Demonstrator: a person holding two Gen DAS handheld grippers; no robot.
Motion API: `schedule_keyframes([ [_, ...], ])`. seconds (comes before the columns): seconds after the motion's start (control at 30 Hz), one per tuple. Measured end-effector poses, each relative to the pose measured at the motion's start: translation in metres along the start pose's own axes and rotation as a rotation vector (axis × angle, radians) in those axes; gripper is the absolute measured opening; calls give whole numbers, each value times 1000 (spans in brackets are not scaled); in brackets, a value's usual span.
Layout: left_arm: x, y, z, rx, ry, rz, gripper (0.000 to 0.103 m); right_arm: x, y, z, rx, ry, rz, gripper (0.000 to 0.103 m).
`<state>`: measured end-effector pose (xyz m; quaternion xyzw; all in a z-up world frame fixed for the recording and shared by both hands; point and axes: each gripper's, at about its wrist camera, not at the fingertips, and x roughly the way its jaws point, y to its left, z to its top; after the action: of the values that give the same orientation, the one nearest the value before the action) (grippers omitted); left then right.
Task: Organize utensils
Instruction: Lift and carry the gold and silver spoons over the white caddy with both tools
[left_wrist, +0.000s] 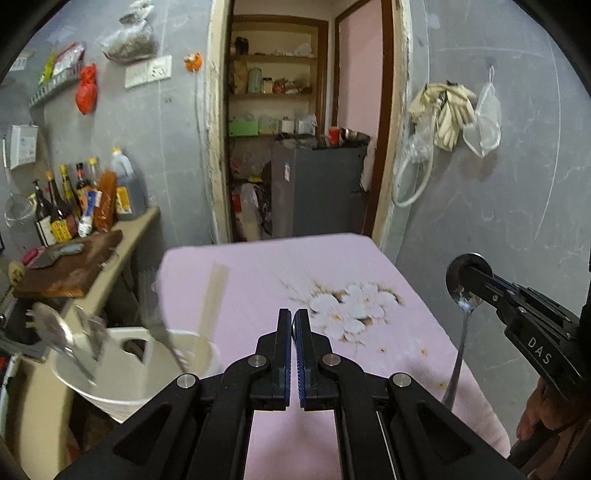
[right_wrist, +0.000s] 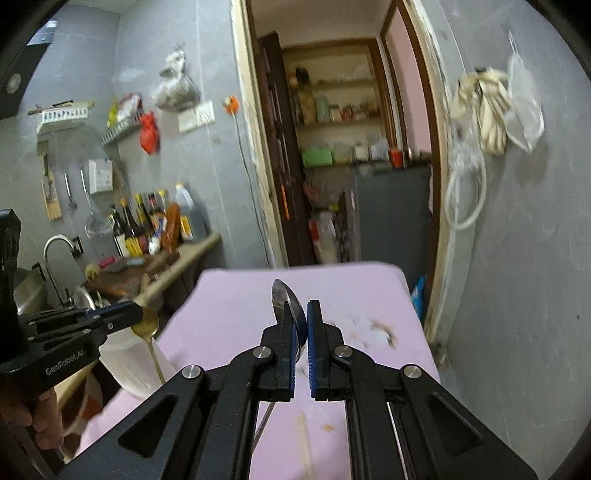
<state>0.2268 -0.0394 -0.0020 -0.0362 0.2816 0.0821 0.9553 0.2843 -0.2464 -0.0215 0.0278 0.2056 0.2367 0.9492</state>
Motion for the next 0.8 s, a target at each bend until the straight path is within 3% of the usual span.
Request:
schedule_keyframes([
  [0.43,-69,92,45,2,-175,150,3,-4,126,58,-80,-209,41,5],
  [0.8,-93,170,49,2,-235,293,3,17,211,63,-118,-303,87,5],
])
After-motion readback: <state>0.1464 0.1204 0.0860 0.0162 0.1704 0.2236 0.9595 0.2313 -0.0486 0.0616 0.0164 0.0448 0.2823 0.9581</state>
